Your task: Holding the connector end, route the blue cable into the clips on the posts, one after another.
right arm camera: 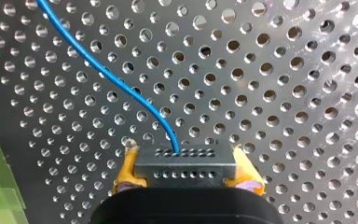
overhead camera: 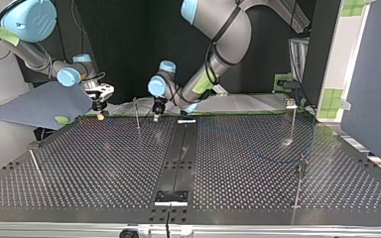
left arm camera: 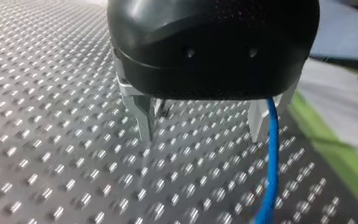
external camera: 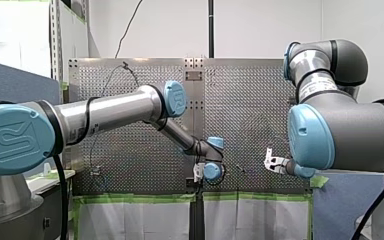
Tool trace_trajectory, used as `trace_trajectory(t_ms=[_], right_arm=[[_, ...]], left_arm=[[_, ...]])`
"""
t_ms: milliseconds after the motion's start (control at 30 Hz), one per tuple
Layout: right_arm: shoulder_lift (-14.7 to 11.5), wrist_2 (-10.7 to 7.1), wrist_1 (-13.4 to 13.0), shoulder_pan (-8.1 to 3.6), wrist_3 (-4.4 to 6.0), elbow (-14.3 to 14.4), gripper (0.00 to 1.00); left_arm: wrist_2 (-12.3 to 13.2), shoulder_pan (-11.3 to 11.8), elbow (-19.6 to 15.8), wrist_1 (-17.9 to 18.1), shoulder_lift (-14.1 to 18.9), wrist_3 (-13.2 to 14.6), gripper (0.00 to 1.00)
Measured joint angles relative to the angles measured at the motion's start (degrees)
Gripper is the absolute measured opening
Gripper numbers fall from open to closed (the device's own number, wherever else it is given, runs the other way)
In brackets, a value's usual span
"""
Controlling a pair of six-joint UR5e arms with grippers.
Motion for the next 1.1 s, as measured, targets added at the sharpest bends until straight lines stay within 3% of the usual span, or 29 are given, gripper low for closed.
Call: trace_trajectory(t_ms=[300, 433, 800, 1100], right_arm=[[0.0, -0.02, 0.1, -0.02, 0.81, 0.0, 0.0], [0.1, -0.03, 0.2, -0.03, 1.03, 0.0, 0.0], [0.3, 0.04, 0.5, 0.18, 1.22, 0.0, 0.0], [0.6, 0.05, 0.5, 0.23, 1.25, 0.0, 0.0]], left_arm=[[4.7, -0.4, -0.3, -5.2, 1.4, -2.3, 0.98], [5.2, -0.9, -1.7, -6.3, 2.9, -2.6, 0.98], [5.3, -1.9, -7.5, -1.7, 8.2, -2.6, 0.98], [5.3, -3.1, -12.3, 0.7, 8.7, -2.6, 0.98]])
